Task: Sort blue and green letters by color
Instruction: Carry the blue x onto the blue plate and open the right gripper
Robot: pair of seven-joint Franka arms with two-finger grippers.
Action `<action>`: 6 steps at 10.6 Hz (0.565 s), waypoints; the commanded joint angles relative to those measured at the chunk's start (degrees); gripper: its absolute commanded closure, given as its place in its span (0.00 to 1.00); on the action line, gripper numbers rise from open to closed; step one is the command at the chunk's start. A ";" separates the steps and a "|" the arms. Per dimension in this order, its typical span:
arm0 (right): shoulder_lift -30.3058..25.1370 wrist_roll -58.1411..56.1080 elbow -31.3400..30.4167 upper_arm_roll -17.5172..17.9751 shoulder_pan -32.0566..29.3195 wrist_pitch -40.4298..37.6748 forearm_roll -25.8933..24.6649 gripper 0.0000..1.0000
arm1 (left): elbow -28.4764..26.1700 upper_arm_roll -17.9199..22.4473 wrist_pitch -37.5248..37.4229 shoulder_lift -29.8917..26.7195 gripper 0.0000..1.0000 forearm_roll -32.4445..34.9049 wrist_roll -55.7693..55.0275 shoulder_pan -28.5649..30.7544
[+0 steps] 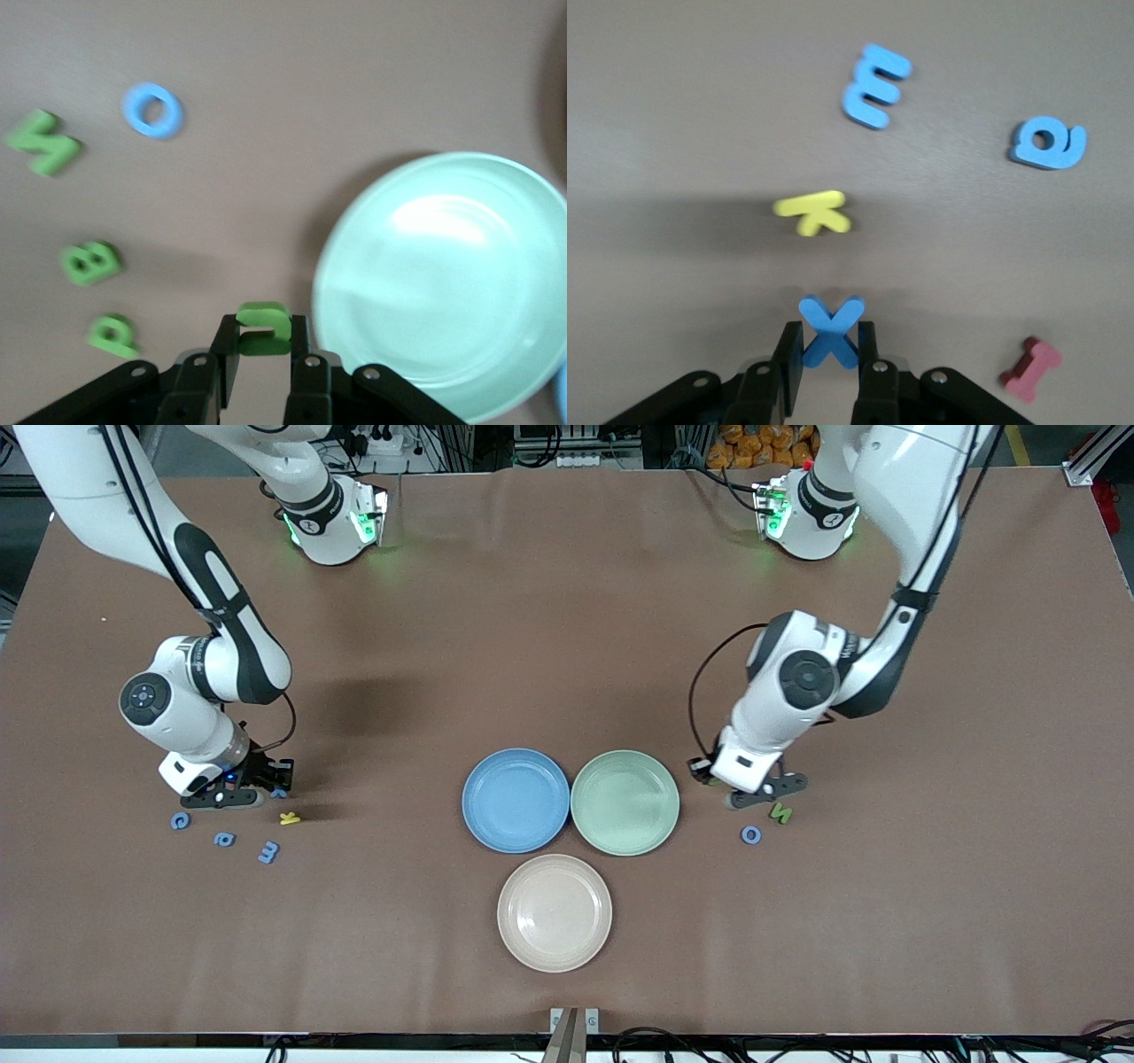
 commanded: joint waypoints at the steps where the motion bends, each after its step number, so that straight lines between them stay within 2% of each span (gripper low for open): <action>1: -6.87 11.71 0.03 0.33 6.62 -6.29 0.17 0.83 | 9.62 0.57 -0.92 7.65 1.00 0.81 -7.98 -4.73; 3: -7.50 18.49 2.74 0.33 12.76 -9.10 1.57 0.83 | 14.73 0.83 -0.92 11.96 0.98 0.81 -11.51 -6.76; 4: -7.06 20.61 4.42 0.33 15.93 -9.46 2.62 0.83 | 15.70 1.01 -0.83 13.20 0.89 0.81 -11.70 -7.12; 5: -6.54 22.29 6.35 0.33 18.66 -9.46 4.55 0.83 | 16.58 1.10 -0.74 14.08 0.73 0.81 -11.70 -7.55; 6: -5.49 23.35 8.19 0.33 21.73 -9.46 6.31 0.82 | 16.85 1.18 -0.74 14.09 0.13 0.81 -11.78 -7.56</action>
